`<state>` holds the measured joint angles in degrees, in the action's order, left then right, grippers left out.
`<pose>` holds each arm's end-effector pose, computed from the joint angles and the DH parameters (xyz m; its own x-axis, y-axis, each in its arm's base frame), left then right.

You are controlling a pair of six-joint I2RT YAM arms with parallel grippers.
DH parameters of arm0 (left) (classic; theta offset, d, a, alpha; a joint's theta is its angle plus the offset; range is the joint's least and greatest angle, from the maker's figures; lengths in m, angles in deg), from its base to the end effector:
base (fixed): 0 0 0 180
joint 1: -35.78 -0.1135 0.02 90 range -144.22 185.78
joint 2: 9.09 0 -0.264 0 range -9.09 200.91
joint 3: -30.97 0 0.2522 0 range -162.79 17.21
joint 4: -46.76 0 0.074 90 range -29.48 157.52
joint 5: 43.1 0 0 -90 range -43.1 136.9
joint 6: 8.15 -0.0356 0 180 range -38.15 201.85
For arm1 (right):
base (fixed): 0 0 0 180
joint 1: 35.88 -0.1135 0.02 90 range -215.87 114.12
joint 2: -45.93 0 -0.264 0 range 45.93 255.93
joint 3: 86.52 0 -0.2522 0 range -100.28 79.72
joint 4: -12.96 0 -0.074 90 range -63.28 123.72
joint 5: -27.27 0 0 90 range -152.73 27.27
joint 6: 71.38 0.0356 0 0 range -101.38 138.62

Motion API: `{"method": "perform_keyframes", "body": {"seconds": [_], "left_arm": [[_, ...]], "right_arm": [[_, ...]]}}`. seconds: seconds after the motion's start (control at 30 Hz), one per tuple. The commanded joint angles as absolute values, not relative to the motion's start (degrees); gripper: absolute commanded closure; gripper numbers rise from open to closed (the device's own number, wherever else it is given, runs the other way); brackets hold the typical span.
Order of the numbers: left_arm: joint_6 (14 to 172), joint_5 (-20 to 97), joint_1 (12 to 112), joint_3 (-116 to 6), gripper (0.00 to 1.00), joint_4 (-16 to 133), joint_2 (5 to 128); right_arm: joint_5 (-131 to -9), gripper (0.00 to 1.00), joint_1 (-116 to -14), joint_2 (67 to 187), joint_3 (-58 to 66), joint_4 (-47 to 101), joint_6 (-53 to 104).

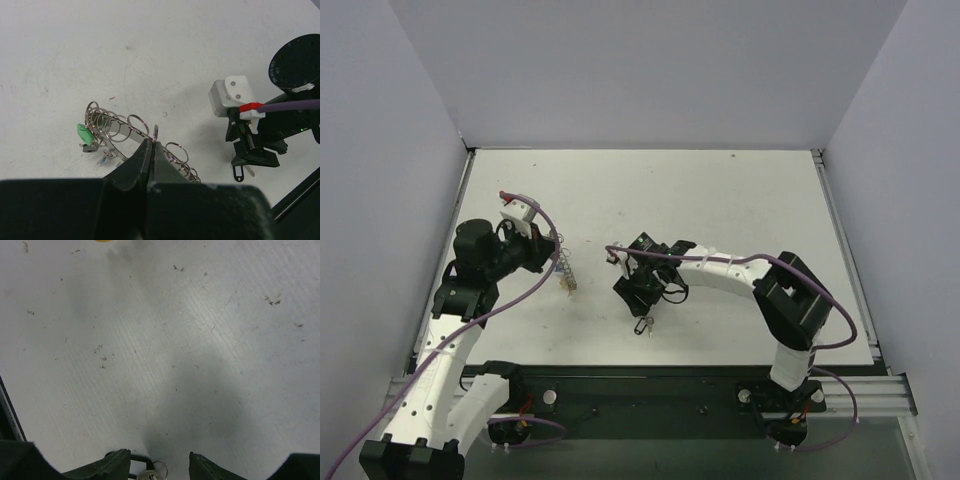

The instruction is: Put the keys on the keyring

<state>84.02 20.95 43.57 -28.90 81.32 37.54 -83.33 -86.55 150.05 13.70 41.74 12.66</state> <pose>0.1792 -0.0402 0.3246 -0.3799 0.0176 -0.9249 0.5117 0.8369 -0.1943 0.2303 0.3008 0.1797 -0.4151 -0.6600 -0.6261 -0.9059 0.3634 0.2176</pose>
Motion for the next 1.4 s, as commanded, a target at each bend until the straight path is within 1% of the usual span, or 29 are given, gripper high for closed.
{"method": "perform_keyframes", "body": {"seconds": [0.0, 0.27, 0.43, 0.5, 0.87, 1.37], "left_arm": [[83.3, 20.4, 43.6, -31.2, 1.0, 77.9, 36.1], [83.3, 20.6, 43.5, -31.0, 1.0, 78.0, 35.9], [83.3, 20.7, 43.5, -30.9, 1.0, 78.1, 35.7], [83.3, 20.9, 43.6, -30.7, 1.0, 78.1, 35.6], [83.3, 20.8, 43.5, -30.6, 1.0, 78.0, 35.3], [83.3, 20.6, 43.6, -30.5, 1.0, 77.9, 35.2]], "right_arm": [[-80.5, 0.47, -86.4, 143.7, 15.3, 38.0, 16.1], [-80.5, 0.47, -86.2, 143.3, 16.8, 38.1, 17.5], [-82.5, 0.53, -84.8, 143.8, 16.8, 40.0, 20.9], [-84.1, 0.58, -83.9, 144.1, 16.9, 40.7, 22.6], [-89.9, 0.67, -82.1, 147.5, 17.9, 43.7, 28.4], [-90.5, 0.7, -82.1, 150.0, 18.5, 44.9, 30.3]]}}
